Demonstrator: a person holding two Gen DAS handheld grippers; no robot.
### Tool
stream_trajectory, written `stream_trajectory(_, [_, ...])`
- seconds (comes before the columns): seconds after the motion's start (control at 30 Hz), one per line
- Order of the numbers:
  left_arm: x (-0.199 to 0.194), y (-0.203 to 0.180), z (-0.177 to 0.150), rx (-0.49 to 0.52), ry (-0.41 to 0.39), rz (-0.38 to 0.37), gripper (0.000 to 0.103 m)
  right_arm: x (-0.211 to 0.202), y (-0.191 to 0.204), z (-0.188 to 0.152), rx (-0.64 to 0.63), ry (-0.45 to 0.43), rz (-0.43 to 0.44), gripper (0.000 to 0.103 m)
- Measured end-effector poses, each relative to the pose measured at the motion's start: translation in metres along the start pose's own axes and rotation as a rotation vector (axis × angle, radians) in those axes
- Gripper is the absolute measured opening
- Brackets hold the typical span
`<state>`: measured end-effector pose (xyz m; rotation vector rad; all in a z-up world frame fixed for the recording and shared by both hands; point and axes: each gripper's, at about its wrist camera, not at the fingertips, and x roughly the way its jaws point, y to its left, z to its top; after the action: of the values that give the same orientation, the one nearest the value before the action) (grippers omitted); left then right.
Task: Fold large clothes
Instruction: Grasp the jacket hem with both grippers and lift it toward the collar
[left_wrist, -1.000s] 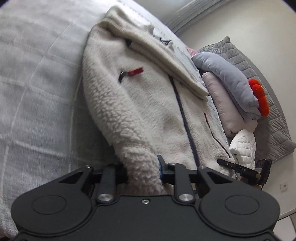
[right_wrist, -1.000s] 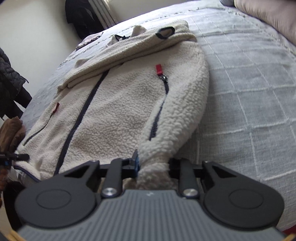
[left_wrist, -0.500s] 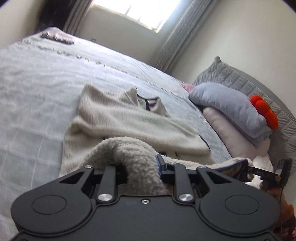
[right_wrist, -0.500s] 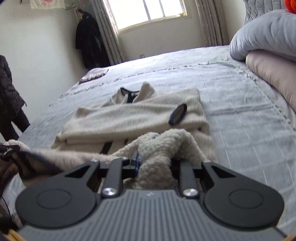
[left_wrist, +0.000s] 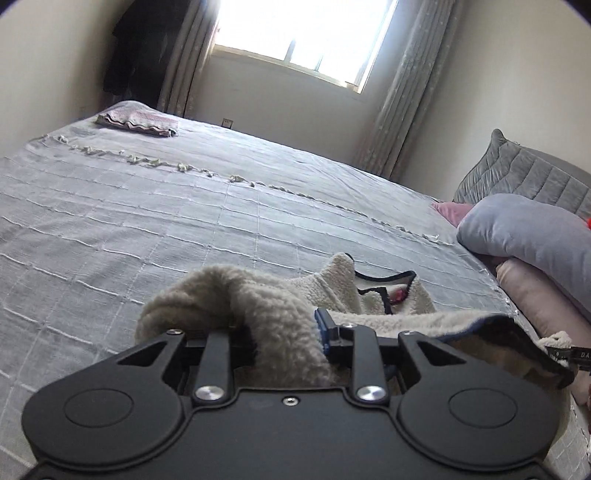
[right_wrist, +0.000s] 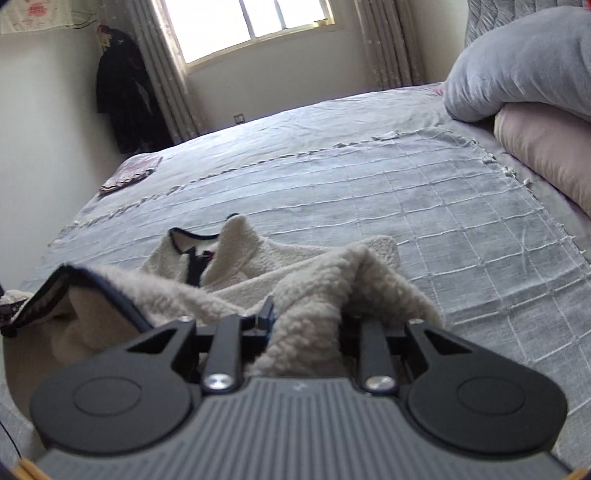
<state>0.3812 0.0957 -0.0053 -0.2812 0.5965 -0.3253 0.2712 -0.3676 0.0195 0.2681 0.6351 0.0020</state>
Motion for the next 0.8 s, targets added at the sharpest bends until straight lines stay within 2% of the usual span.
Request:
stream_trajectory(0.1, [0.040,0.023,-0.001,-0.097,0.081,-0.003,0.032,0.037,-0.026,0.003,0.108,0.050,0.035,0.026])
stream_trajectory(0.2, [0.058,0.034,-0.007,-0.147,0.104,-0.028,0.033,0.060,-0.045,0.002,0.209,0.072,0.089,0.028])
stream_trajectory(0.27, [0.062,0.039,-0.004,-0.195,0.125,-0.051,0.033,0.070,-0.052,0.005,0.266,0.089,0.116,0.030])
stream_trajectory(0.43, [0.051,0.060,0.026,-0.332,0.239,-0.173,0.044,0.068,-0.071,0.026,0.392,0.172,0.199,0.038])
stream_trajectory(0.47, [0.047,0.064,0.031,-0.345,0.256,-0.191,0.051,0.063,-0.075,0.030,0.401,0.180,0.223,0.041])
stream_trajectory(0.5, [0.039,0.067,0.037,-0.352,0.263,-0.179,0.065,0.058,-0.078,0.033,0.403,0.190,0.242,0.041])
stream_trajectory(0.53, [0.032,0.070,0.042,-0.348,0.263,-0.149,0.073,0.054,-0.080,0.036,0.401,0.200,0.251,0.045])
stream_trajectory(0.57, [0.025,0.073,0.046,-0.336,0.253,-0.120,0.091,0.049,-0.084,0.038,0.405,0.206,0.260,0.054])
stream_trajectory(0.6, [0.016,0.076,0.048,-0.312,0.217,-0.076,0.098,0.043,-0.088,0.040,0.411,0.204,0.260,0.061])
stream_trajectory(0.63, [0.007,0.077,0.049,-0.279,0.182,-0.029,0.099,0.037,-0.092,0.042,0.412,0.191,0.252,0.069])
stream_trajectory(0.67, [0.002,0.078,0.049,-0.243,0.168,0.001,0.099,0.027,-0.097,0.044,0.405,0.160,0.224,0.083])
stream_trajectory(0.7, [-0.001,0.078,0.048,-0.208,0.166,0.026,0.099,0.018,-0.102,0.046,0.388,0.117,0.158,0.089])
stream_trajectory(0.77, [-0.001,0.078,0.044,-0.138,0.151,0.065,0.099,0.004,-0.104,0.046,0.319,0.059,0.045,0.091])
stream_trajectory(0.8, [0.000,0.074,0.040,-0.092,0.135,0.077,0.098,0.002,-0.101,0.045,0.279,0.050,0.016,0.091])
